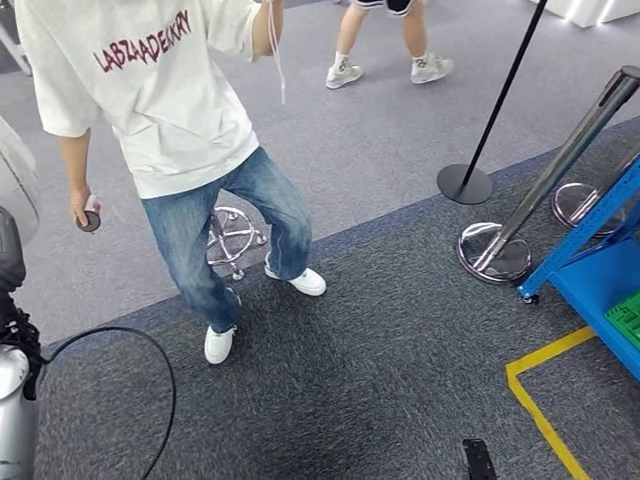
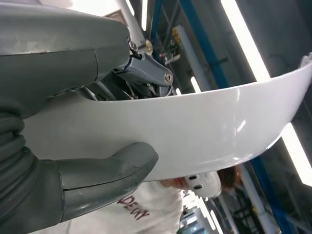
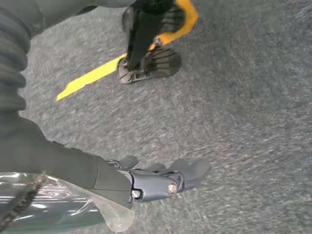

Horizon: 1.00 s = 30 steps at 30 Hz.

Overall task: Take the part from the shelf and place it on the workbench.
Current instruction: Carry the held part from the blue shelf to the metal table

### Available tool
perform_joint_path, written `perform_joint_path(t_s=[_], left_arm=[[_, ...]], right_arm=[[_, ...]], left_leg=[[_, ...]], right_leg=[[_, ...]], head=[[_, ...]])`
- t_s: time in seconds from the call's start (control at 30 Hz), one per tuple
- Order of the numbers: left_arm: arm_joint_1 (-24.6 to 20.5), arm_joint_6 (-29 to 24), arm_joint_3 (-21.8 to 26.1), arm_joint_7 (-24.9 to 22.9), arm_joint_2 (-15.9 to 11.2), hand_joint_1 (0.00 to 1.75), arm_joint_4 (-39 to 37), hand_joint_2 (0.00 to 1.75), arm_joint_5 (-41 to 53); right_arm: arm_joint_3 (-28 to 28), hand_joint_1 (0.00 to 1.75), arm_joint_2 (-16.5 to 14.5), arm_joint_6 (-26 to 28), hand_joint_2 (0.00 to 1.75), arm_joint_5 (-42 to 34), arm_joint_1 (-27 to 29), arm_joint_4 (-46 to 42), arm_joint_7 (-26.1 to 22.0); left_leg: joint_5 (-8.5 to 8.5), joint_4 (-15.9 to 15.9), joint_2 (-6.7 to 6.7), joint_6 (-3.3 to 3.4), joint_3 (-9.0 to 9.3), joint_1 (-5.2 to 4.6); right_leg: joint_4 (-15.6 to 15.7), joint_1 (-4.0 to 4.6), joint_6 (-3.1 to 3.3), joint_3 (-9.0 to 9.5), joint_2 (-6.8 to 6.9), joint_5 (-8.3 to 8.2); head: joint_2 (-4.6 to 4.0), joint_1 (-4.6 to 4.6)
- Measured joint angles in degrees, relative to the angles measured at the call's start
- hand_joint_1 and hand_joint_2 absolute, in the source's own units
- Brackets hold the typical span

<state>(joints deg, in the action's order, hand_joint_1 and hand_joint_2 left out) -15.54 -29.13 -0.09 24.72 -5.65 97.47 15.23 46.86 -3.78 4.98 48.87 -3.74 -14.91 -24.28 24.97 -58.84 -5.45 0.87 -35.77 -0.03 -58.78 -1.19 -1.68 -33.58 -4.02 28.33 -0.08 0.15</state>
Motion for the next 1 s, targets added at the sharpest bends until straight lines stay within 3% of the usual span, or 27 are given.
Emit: perform_joint_path(t_s=[0.07, 0.13, 0.2, 0.23, 0.27, 0.3, 0.33, 0.43, 0.5, 0.57, 0.63, 0.67, 0.73, 0.77, 0.8, 0.83, 0.87, 0.93, 1.0], left_arm=[[0.5, -0.1, 0.0, 0.0, -0.1, 1.75, 0.2, 1.75, 0.0], [0.8, -0.2, 0.1, 0.0, -0.3, 1.75, 0.2, 1.75, 0.0], [1.0, -0.3, 0.1, 0.0, -0.4, 1.75, 0.3, 1.75, 0.0], [1.2, -0.3, 0.1, 0.0, -0.4, 1.75, 0.3, 1.75, 0.0], [1.4, -0.3, 0.1, 0.0, -0.4, 1.75, 0.3, 1.75, 0.0], [1.6, -0.3, 0.2, 0.0, -0.4, 1.75, 0.3, 1.75, 0.0], [1.7, -0.3, 0.2, 0.0, -0.4, 1.75, 0.3, 1.75, 0.1], [1.8, -0.4, 0.2, 0.0, -0.4, 1.75, 0.3, 1.75, 0.4], [1.8, -0.5, 0.3, 0.0, -0.5, 1.75, 0.3, 1.75, 0.5], [1.9, -0.6, 0.6, 0.0, -0.7, 1.75, 0.3, 1.75, 0.5], [1.9, -0.7, 1.0, 0.0, -1.0, 1.75, 0.4, 1.75, 0.5], [1.9, -0.8, 1.1, 0.0, -1.0, 1.75, 0.5, 1.75, 0.5], [2.0, -0.8, 1.2, 0.0, -1.0, 1.75, 0.6, 1.75, 0.5], [2.1, -0.8, 1.2, 0.0, -1.0, 1.75, 0.6, 1.75, 0.5], [2.3, -0.8, 1.3, -0.1, -1.0, 1.75, 0.6, 1.75, 0.5], [2.3, -0.8, 1.4, -0.1, -1.0, 1.75, 0.6, 1.75, 0.5], [2.3, -0.8, 1.4, -0.1, -1.0, 1.75, 0.6, 1.75, 0.4], [2.3, -0.8, 1.5, -0.1, -1.0, 1.75, 0.6, 1.75, 0.4], [2.3, -0.8, 1.5, -0.1, -1.1, 1.75, 0.6, 1.75, 0.4]], right_arm=[[0.0, 0.00, 0.0, 0.0, 1.75, 0.0, 0.0, 0.0, 0.0], [0.1, 0.00, 0.0, 0.0, 1.75, 0.0, 0.0, 0.0, 0.0], [0.1, 0.00, 0.0, 0.0, 1.75, 0.0, 0.1, 0.0, 0.0], [0.2, 0.00, 0.0, 0.0, 1.75, 0.0, 0.2, 0.0, 0.0], [0.3, 0.00, 0.0, 0.0, 1.75, 0.0, 0.2, 0.0, 0.1], [0.3, 0.00, 0.0, 0.0, 1.75, 0.0, 0.3, 0.0, 0.1], [0.4, 0.00, 0.0, 0.0, 1.75, 0.1, 0.3, 0.0, 0.2], [0.4, 0.00, 0.0, 0.0, 1.75, 0.2, 0.2, 0.0, 0.5], [0.5, 0.00, 0.1, 0.0, 1.75, 0.4, 0.2, 0.0, 0.7], [0.6, 0.00, 0.2, 0.0, 1.75, 0.5, 0.1, 0.0, 1.0], [0.6, 0.00, 0.3, 0.0, 1.75, 0.6, 0.0, 0.0, 1.2], [0.6, 0.00, 0.3, 0.0, 1.75, 0.6, 0.0, 0.0, 1.2], [0.7, 0.00, 0.4, 0.0, 1.75, 0.7, 0.1, 0.0, 1.3], [0.8, 0.00, 0.4, 0.0, 1.75, 0.7, 0.2, 0.0, 1.4], [0.8, 0.00, 0.4, 0.0, 1.75, 0.8, 0.3, 0.0, 1.4], [0.8, 0.00, 0.4, 0.0, 1.75, 0.8, 0.3, 0.0, 1.4], [0.9, 0.00, 0.5, 0.0, 1.75, 0.8, 0.3, 0.0, 1.4], [0.9, 0.00, 0.5, 0.0, 1.75, 0.8, 0.3, 0.0, 1.4], [0.9, 0.00, 0.5, 0.0, 1.75, 0.8, 0.3, 0.0, 1.5]], left_leg=[[-0.07, 0.0, -0.55, -0.69, -0.12, 0.29], [1.34, -2.2, 1.18, -1.29, -1.04, 0.26], [4.60, -8.7, 3.82, -1.77, -3.99, 0.29], [6.14, -12.5, 4.49, -1.93, -5.82, 0.40], [6.94, -15.3, 4.80, -2.01, -7.17, 0.49], [6.72, -16.1, 4.93, -2.00, -7.60, 0.53], [5.53, -14.8, 5.04, -1.90, -6.94, 0.55], [0.78, -3.4, 7.00, -0.98, -0.90, -0.03], [0.39, 0.0, 7.88, -0.37, 0.75, -0.62], [0.26, 0.4, 7.00, 0.17, 0.77, -0.67], [-0.07, 1.1, 6.22, 0.76, 1.13, -0.40], [-0.20, 1.4, 5.86, 1.03, 1.31, -0.23], [-0.17, 1.5, 5.01, 1.31, 1.34, -0.25], [-0.13, 1.4, 4.46, 1.38, 1.34, -0.28], [-0.11, 1.4, 3.89, 1.39, 1.37, -0.30], [-0.09, 1.4, 3.30, 1.37, 1.44, -0.29], [-0.03, 1.3, 2.71, 1.29, 1.55, -0.25], [0.20, 1.0, 1.64, 0.90, 1.56, -0.23], [0.24, 0.6, 0.66, 0.29, 1.13, -0.20]], right_leg=[[0.3, 0.14, 0.55, 0.36, 0.94, -0.18], [0.6, 0.03, 1.28, 0.78, 2.04, -0.30], [0.7, 0.09, 1.82, 1.13, 3.26, -0.12], [0.7, 0.20, 1.94, 1.22, 3.90, 0.00], [0.7, 0.30, 2.02, 1.30, 4.55, 0.11], [0.7, 0.38, 2.03, 1.38, 5.15, 0.21], [0.7, 0.46, 2.00, 1.51, 5.72, 0.32], [0.7, 0.68, 1.59, 2.11, 7.16, 0.79], [0.8, 0.81, 1.07, 2.28, 7.98, 1.04], [1.0, 0.79, 0.45, 2.46, 8.64, 1.21], [-0.2, 0.67, -0.03, 1.95, 7.34, 2.27], [-2.6, 0.61, -0.19, 0.78, 6.19, 3.62], [-10.4, 0.56, -0.35, -3.20, 4.48, 7.01], [-14.0, 0.57, -0.41, -5.23, 4.22, 8.05], [-15.6, 0.58, -0.44, -6.43, 4.13, 7.93], [-14.9, 0.57, -0.43, -6.49, 4.07, 6.60], [-11.8, 0.52, -0.39, -5.33, 3.87, 4.33], [-3.5, 0.21, -0.33, -1.68, 1.92, 0.50], [0.4, 0.03, -0.08, 0.40, 0.14, -0.37]], head=[[-0.01, 0.02], [-0.01, -0.20], [0.00, -0.44], [0.00, -0.49], [-0.01, -0.47], [0.00, -0.49], [0.00, -0.49], [0.01, -0.46], [0.01, -0.42], [0.00, -0.37], [0.00, -0.27], [-0.01, -0.17], [-0.01, -0.03], [-0.01, 0.00], [0.00, 0.00], [0.00, 0.01], [0.00, -0.01], [-0.01, 0.01], [0.00, -0.01]])
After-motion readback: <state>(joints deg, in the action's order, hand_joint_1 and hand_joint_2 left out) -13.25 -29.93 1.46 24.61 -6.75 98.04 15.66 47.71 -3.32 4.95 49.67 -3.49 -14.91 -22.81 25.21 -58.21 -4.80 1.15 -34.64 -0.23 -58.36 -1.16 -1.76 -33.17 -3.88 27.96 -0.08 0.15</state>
